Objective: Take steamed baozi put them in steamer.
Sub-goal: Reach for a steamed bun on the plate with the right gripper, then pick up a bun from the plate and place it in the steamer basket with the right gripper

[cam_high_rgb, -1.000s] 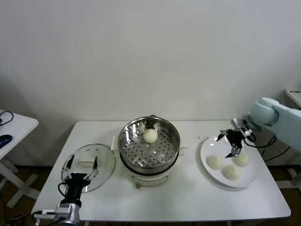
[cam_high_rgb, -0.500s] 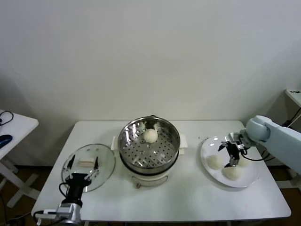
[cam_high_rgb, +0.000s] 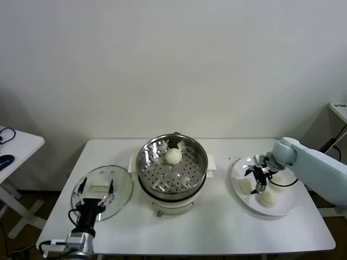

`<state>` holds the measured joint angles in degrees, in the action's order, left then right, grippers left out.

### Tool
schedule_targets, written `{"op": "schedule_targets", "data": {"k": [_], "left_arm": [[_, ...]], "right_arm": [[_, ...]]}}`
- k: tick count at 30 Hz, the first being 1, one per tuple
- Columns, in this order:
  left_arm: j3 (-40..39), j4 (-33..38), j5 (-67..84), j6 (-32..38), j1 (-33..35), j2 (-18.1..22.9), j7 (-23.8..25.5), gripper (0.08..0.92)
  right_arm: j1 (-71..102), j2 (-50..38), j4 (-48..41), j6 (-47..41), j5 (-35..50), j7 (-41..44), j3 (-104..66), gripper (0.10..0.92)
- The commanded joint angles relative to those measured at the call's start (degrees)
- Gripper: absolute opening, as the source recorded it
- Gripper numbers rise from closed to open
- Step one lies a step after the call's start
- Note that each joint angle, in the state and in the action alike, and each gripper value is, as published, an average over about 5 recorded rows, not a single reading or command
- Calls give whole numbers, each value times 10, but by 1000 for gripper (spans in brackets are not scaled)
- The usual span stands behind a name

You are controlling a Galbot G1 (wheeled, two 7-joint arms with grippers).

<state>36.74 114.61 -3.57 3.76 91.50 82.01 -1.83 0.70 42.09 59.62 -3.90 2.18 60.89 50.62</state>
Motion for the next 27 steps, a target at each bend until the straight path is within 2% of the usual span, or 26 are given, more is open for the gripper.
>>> {"op": "schedule_targets", "data": {"k": [1, 4, 9, 15, 21, 27], "left_arm": [[0, 1, 0, 0, 0, -1, 0, 823], [0, 1, 0, -1, 0, -1, 0, 823], [0, 1, 0, -1, -1, -1, 0, 823], [0, 1, 0, -1, -2, -1, -1, 823], [0, 2, 0, -1, -1, 0, -1, 823], [1, 6, 0, -1, 1, 1, -1, 823]], "right_arm": [[9, 17, -19, 0, -1, 5, -6, 822], [9, 17, -20, 0, 1, 9, -7, 812], [8, 16, -20, 0, 3, 14, -8, 729], [7, 12, -19, 2, 7, 17, -8, 678], [-3, 7, -16, 3, 21, 15, -6, 662], [-81, -6, -10, -1, 72, 16, 44, 662]]}}
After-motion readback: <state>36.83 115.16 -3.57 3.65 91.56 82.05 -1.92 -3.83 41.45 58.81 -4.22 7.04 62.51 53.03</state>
